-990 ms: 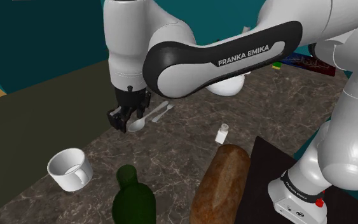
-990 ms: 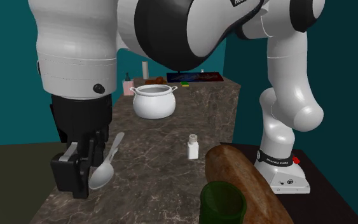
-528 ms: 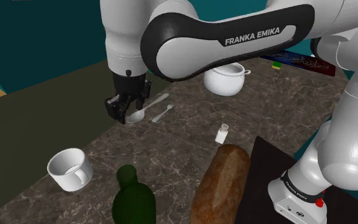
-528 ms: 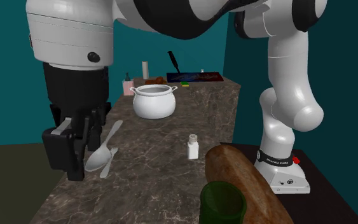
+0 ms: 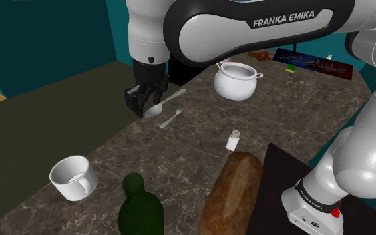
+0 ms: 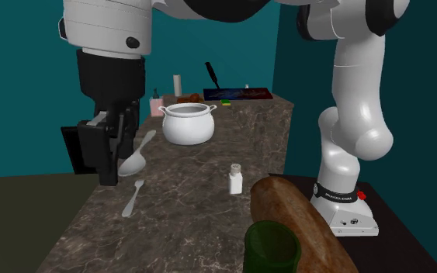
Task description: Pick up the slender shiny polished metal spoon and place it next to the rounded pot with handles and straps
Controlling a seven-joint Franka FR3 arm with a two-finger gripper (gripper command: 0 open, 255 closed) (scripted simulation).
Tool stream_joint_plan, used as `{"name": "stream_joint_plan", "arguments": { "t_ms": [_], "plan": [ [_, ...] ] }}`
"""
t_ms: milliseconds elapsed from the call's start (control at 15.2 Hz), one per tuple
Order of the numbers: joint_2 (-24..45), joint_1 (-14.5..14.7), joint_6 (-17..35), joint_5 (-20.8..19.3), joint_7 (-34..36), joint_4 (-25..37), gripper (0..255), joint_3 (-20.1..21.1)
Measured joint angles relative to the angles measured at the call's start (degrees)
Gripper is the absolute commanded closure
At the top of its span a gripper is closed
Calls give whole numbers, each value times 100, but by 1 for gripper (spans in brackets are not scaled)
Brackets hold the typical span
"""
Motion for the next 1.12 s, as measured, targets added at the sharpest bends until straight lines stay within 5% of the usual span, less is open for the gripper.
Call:
{"name": "stream_joint_plan", "arguments": {
  "t_ms": [594,1122],
  "plan": [
    [-1510,-729,490,988,-1550,-1644,255,-645],
    [-2303,-1087,588,1367,-2858,-2459,255,-1439]
  ]
}}
